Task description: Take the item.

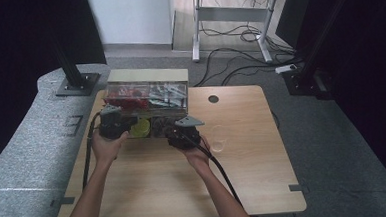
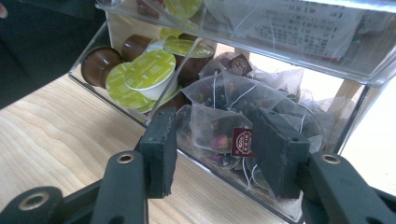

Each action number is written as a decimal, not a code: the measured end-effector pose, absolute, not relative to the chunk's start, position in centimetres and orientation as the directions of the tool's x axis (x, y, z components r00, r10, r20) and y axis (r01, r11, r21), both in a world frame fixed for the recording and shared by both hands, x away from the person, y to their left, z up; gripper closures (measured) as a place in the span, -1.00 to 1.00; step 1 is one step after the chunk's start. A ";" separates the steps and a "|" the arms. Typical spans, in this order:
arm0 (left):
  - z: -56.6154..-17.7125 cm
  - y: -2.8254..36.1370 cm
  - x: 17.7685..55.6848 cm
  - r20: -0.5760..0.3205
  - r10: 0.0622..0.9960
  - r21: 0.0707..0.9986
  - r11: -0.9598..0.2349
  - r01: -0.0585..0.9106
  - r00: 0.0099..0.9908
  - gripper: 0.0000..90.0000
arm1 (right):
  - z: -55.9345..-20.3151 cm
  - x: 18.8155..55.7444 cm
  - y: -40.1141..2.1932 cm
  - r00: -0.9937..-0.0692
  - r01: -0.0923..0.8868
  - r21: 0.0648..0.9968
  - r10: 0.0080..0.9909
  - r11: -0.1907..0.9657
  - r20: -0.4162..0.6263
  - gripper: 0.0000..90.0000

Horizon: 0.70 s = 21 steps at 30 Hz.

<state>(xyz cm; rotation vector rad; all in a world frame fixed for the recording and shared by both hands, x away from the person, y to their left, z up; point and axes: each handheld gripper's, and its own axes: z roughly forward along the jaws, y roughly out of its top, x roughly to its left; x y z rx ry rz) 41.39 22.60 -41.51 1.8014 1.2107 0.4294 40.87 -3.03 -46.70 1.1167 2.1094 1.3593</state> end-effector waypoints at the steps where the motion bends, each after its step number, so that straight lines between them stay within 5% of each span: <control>1: -41.6 22.6 41.4 -0.186 0.868 0.821 -0.120 0.558 0.461 1.00 | -46.7 40.9 -3.0 -0.605 0.410 0.887 0.791 0.211 0.091 0.12; 21: -41.8 22.6 41.6 -0.202 0.864 0.825 -0.104 0.556 0.462 1.00 | -47.9 42.0 -2.2 -0.585 0.409 0.893 0.805 0.187 0.099 0.11</control>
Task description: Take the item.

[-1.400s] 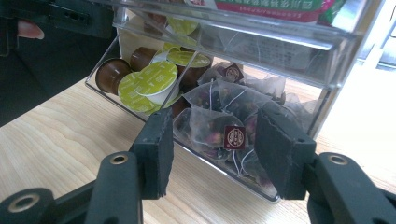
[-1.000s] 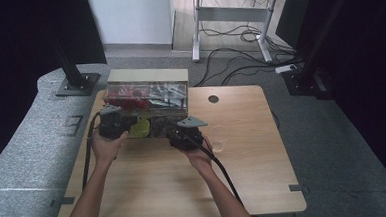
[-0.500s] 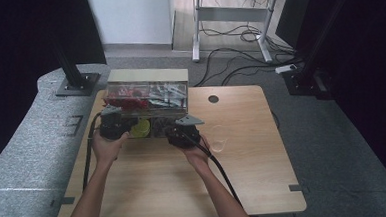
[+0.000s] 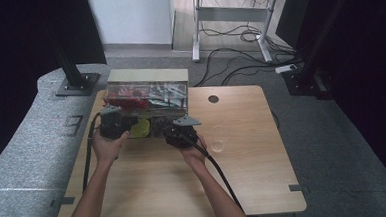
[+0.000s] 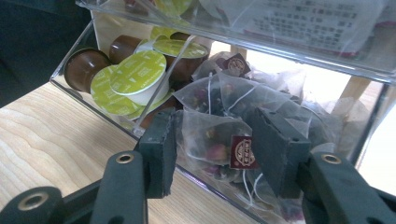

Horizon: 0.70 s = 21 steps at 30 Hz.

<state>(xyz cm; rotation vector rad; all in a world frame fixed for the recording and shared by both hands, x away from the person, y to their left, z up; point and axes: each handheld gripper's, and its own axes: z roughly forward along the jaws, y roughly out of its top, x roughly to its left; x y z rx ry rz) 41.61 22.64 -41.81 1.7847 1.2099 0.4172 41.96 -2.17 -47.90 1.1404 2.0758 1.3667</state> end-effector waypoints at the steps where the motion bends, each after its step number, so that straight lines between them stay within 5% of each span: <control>1: -41.8 22.6 41.6 -0.202 0.864 0.825 -0.104 0.556 0.462 1.00 | -47.9 42.0 -2.2 -0.585 0.409 0.893 0.805 0.187 0.099 0.11; 21: -42.0 22.5 41.9 -0.215 0.865 0.821 -0.092 0.564 0.454 1.00 | -48.7 42.9 -0.4 -0.567 0.396 0.889 0.823 0.229 0.040 0.13</control>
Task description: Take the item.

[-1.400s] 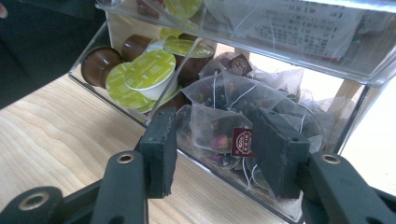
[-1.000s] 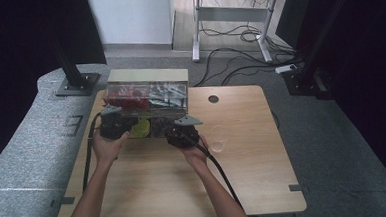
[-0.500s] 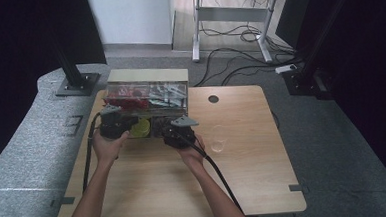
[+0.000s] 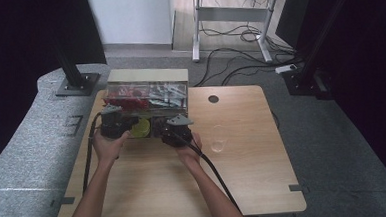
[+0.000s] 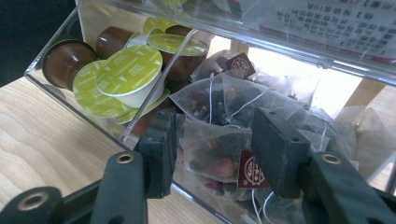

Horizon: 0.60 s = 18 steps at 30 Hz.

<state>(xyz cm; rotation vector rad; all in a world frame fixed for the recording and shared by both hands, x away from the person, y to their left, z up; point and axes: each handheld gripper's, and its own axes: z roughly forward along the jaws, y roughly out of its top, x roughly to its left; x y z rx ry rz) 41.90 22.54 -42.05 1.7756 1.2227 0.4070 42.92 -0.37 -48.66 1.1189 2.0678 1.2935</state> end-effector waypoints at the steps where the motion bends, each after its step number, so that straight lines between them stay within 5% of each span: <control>1: -42.0 22.5 41.9 -0.216 0.865 0.821 -0.089 0.564 0.452 1.00 | -48.7 43.0 -0.3 -0.567 0.394 0.889 0.823 0.231 0.037 0.15; 5: -42.0 22.6 41.9 -0.217 0.865 0.820 -0.089 0.565 0.452 1.00 | -48.7 43.1 -0.1 -0.561 0.385 0.891 0.827 0.240 0.020 0.25; 13: -42.1 22.6 41.9 -0.214 0.863 0.819 -0.097 0.565 0.458 1.00 | -49.2 43.6 0.0 -0.563 0.398 0.882 0.826 0.252 0.018 0.86; 18: -42.1 22.5 41.9 -0.212 0.864 0.818 -0.099 0.566 0.457 1.00 | -48.9 43.6 -0.4 -0.565 0.403 0.882 0.824 0.243 0.031 0.97</control>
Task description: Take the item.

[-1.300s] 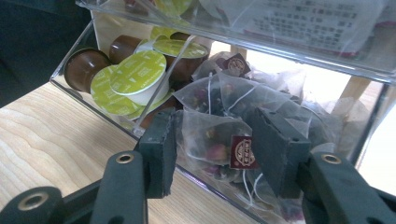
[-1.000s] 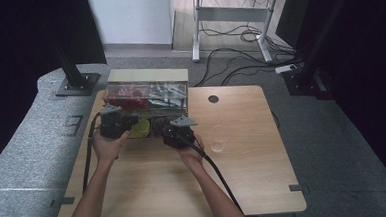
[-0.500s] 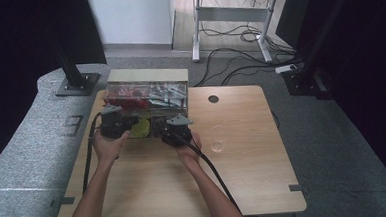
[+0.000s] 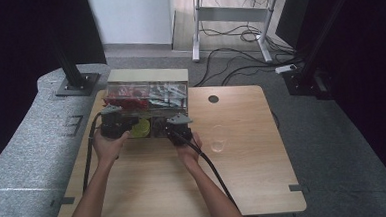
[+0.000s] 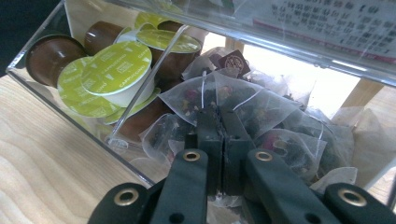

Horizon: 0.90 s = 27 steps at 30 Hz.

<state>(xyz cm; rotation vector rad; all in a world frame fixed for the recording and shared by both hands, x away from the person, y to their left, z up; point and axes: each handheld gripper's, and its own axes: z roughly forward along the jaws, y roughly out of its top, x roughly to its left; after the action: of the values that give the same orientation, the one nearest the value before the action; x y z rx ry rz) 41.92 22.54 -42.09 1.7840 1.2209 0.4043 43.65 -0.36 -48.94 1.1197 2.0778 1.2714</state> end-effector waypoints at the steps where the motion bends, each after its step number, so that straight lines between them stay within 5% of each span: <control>1: -42.1 22.5 41.9 -0.212 0.864 0.818 -0.099 0.566 0.457 1.00 | -48.9 43.6 -0.4 -0.567 0.403 0.882 0.823 0.243 0.032 0.97; 27: -42.1 22.6 42.0 -0.216 0.868 0.815 -0.092 0.573 0.446 1.00 | -45.4 41.8 -2.7 -0.618 0.344 0.921 0.782 0.183 0.076 0.98</control>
<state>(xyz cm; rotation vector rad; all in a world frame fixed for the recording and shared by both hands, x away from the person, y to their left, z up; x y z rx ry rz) 42.00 22.64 -42.05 1.7803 1.2353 0.4047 41.81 -2.72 -45.36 1.0578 2.0501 1.4245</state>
